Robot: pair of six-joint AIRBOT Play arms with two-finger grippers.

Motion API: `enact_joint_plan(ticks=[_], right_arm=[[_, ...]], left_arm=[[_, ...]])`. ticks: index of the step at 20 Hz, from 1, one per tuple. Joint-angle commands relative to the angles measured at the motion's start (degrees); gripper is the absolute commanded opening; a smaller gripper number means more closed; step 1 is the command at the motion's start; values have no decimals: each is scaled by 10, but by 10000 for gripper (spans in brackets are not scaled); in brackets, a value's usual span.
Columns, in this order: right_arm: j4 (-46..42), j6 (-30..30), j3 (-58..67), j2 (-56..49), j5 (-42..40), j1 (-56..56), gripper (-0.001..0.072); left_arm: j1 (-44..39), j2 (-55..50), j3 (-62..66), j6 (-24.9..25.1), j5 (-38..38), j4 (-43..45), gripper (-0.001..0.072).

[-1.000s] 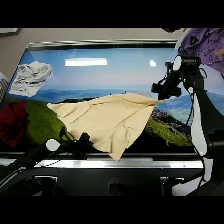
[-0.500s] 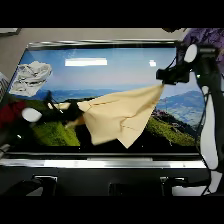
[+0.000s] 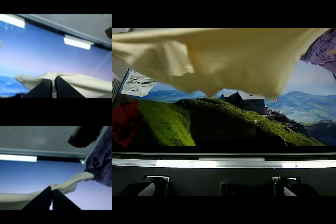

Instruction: Fold the clothes and pants, and hang the long-sleeved shirts on hangers.

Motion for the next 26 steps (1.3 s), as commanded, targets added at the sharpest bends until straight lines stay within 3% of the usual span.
enact_joint_plan(ticks=[1,5,9,12,16,18,22,26], right_arm=[[-16,-19,4,117,-8,0,21],[-16,-17,4,181,-5,0,22],[-16,28,3,148,29,0,22],[-13,70,3,52,112,0,22],[-7,76,3,-143,192,0,22],[-6,76,3,-245,180,0,22],[17,92,3,-427,120,0,22],[85,105,3,-530,89,0,23]], left_arm=[[10,67,84,-4,-29,98,19],[10,117,84,-36,-35,145,19],[10,104,55,-43,-59,146,19],[9,62,-14,-40,-70,144,20],[9,-62,-109,16,-52,114,20],[9,-158,-132,40,-23,99,20],[-2,-341,-132,41,56,80,21],[-22,-449,-132,38,84,77,22]])
